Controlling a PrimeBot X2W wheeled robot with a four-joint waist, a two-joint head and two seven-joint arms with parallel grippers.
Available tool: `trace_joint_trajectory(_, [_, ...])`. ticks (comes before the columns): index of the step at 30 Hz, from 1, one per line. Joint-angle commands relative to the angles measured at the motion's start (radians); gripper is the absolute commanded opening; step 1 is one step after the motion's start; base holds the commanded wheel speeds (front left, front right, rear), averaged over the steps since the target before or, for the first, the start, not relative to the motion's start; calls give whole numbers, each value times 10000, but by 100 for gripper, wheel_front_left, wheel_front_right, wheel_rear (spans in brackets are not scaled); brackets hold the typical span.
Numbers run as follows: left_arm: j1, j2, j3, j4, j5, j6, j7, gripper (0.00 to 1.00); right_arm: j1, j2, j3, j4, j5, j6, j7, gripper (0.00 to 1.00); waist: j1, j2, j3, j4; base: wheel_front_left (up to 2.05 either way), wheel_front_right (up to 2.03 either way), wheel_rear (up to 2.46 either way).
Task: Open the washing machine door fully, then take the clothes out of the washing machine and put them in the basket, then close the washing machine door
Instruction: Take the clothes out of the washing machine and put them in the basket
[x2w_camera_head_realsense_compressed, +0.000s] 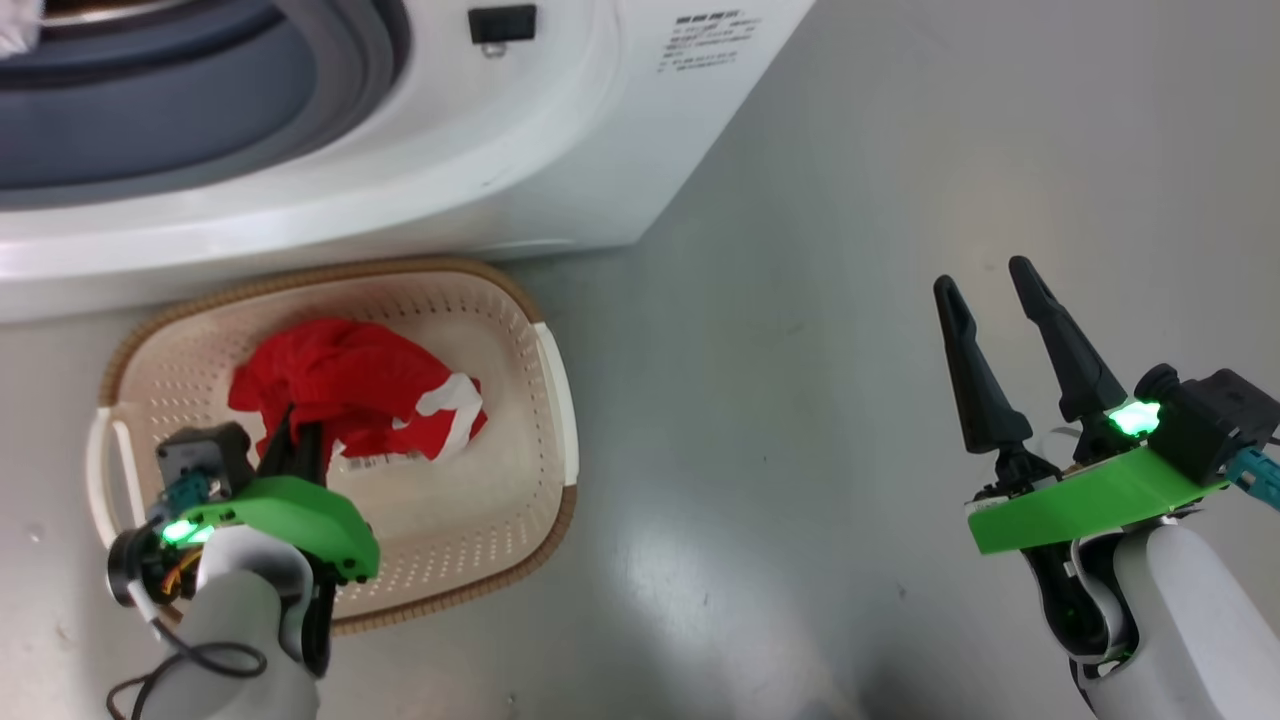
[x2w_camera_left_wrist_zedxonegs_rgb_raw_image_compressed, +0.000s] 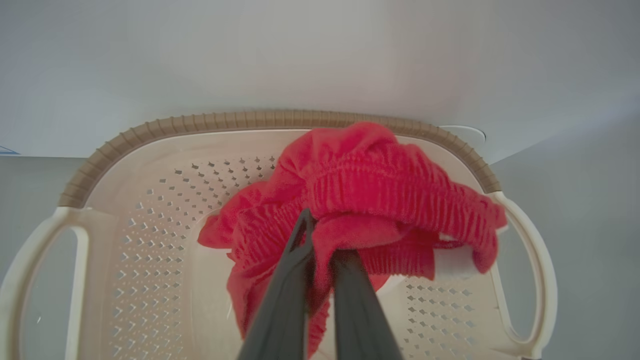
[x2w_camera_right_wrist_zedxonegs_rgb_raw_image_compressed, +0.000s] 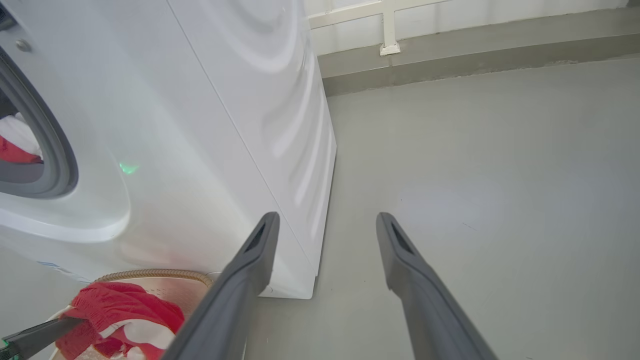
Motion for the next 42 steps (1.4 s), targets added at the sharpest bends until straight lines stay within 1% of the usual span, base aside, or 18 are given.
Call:
trace_joint_trajectory(1, [-61,269,228,167,134,-15,-53,0,-25,-87,187,-258,91,48,-65,100,0,-1,388,-73,0,0,0])
trace_joint_trajectory(10, [-1170,367,163,1629,427,152,-53,0,-310,-163,128,-408,65,48,-65,100,0,-1,1159,-46,0,0,0])
trace_joint_trajectory(15, [-1637,395,143,2157,463,216,-53,0,-477,-175,161,-461,62,48,-65,100,0,-1,1437,-45,0,0,0])
trace_joint_trajectory(21, [-1904,423,200,2564,390,273,-53,0,-561,-167,188,-452,51,48,-65,100,0,-1,1491,-65,0,0,0])
trace_joint_trajectory(22, [-1933,430,198,2607,386,266,-53,24,-562,-165,185,-448,50,48,-65,100,0,-1,1488,-65,0,0,0])
trace_joint_trajectory(23, [-1957,438,195,2639,383,261,-53,24,-562,-163,183,-445,48,48,-65,100,0,-1,1481,-66,0,0,0])
trace_joint_trajectory(24, [-1977,445,191,2673,379,252,-53,50,-563,-162,182,-443,48,48,-65,100,0,-1,1475,-68,0,0,0])
trace_joint_trajectory(25, [-1996,451,187,2704,375,243,-53,73,-565,-161,179,-441,46,48,-65,100,0,-1,1468,-71,0,0,0])
trace_joint_trajectory(27, [-2025,463,183,2739,367,236,-53,100,-570,-160,175,-442,45,48,-65,100,0,-1,1450,-70,0,0,0])
trace_joint_trajectory(35, [-1995,440,231,2703,270,226,-53,100,-551,-173,172,-403,45,48,-65,100,0,-1,1262,-38,0,0,0])
trace_joint_trajectory(42, [-1577,402,432,2438,78,188,-53,100,-381,-171,185,-298,37,48,-65,100,0,-1,707,43,0,0,0])
